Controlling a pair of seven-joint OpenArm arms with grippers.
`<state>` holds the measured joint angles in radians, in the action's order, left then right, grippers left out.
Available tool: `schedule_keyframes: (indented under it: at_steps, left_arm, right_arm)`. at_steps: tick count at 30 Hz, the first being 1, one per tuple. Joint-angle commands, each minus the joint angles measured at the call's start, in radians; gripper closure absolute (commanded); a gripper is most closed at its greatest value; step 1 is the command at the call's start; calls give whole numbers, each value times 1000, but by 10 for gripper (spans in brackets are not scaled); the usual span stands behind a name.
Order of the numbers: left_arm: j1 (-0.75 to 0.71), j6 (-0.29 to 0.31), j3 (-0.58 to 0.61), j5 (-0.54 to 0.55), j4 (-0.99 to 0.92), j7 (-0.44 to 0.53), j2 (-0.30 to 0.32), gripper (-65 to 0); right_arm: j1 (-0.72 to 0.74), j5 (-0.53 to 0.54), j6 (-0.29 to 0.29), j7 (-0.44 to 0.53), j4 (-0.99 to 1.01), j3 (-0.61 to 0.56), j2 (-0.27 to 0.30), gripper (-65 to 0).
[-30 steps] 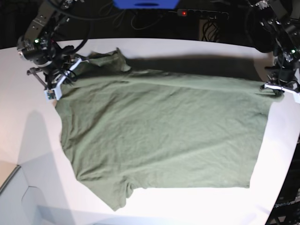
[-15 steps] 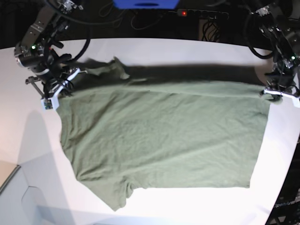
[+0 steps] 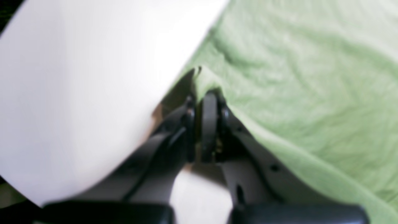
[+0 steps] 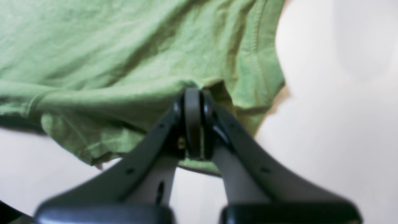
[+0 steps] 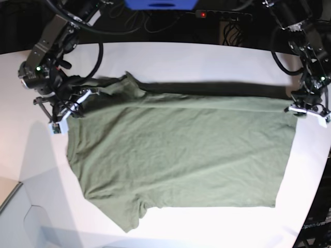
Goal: Layout the t-shirt on the table in an organized manner, then fold the t-shirt properly
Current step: 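Lift the shirt edge with both grippers and fold it over the shirt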
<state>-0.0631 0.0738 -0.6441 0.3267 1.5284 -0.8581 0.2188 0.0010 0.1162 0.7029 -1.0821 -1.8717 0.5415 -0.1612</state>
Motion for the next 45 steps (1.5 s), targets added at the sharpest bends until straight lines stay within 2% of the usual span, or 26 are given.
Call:
schedule_keyframes:
  at_steps: [1,21,39,45]
  left_arm:
    - [26,-2,11,4,11,15,21,0]
    - [128,-6,17,4,-99,20,24,0]
    - [219,-6,22,4,-105,21,26,0]
    - [225,-6,22,4,-174,24,26,0]
  right_arm:
    - [23,18,-5,20,-4,-2,4,0]
    - [104,18,-5,20,53,-2,21,0]
    - [179,18,-5,21,136,-2,42,0]
    - [181,18,-5,21,139,-2,42,0]
